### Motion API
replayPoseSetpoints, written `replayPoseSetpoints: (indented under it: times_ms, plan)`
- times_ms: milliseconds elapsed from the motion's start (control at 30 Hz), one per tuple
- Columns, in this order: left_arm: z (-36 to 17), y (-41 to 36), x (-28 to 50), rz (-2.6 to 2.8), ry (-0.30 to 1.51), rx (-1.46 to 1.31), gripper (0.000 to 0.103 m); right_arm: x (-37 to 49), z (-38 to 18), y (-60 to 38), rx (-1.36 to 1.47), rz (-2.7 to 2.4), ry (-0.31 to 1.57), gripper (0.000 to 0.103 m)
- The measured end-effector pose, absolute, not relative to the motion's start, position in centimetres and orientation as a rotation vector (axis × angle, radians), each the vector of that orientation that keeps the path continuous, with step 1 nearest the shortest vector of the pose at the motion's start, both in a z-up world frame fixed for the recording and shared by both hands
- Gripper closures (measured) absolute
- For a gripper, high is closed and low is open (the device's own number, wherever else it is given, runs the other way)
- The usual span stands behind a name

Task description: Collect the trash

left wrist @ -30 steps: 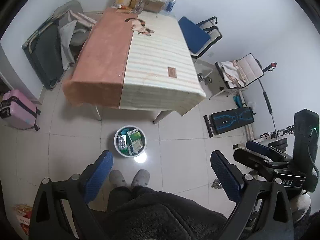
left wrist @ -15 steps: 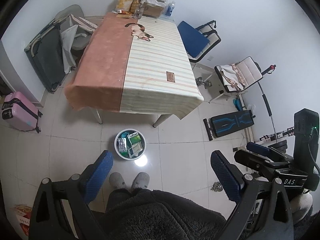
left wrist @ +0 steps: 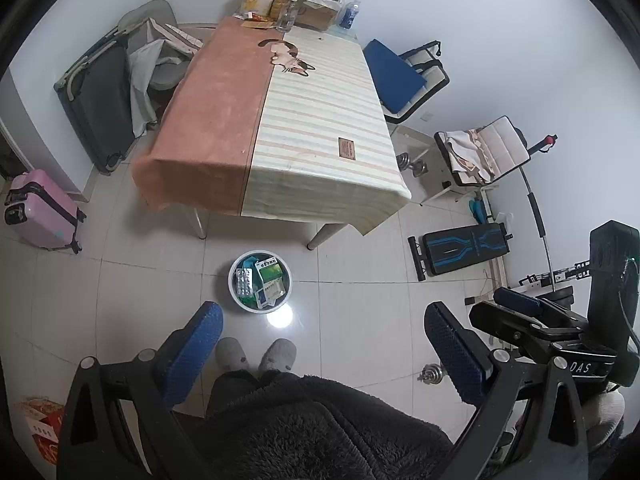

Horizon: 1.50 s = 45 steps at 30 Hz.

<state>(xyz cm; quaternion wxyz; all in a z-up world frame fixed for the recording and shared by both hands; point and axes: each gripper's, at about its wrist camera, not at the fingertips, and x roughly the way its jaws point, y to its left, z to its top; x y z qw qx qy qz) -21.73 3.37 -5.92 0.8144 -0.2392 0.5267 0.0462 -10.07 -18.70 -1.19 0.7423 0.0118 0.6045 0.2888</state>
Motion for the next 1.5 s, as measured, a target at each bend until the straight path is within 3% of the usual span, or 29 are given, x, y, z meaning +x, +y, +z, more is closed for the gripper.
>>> replayPoseSetpoints:
  times_ms: [1500]
  plan:
    - [-6.12, 3.36, -22.42, 0.111, 1.129, -0.529, 0.000, -10.69, -1.23, -18.50, 0.002, 0.646, 1.331, 0.000]
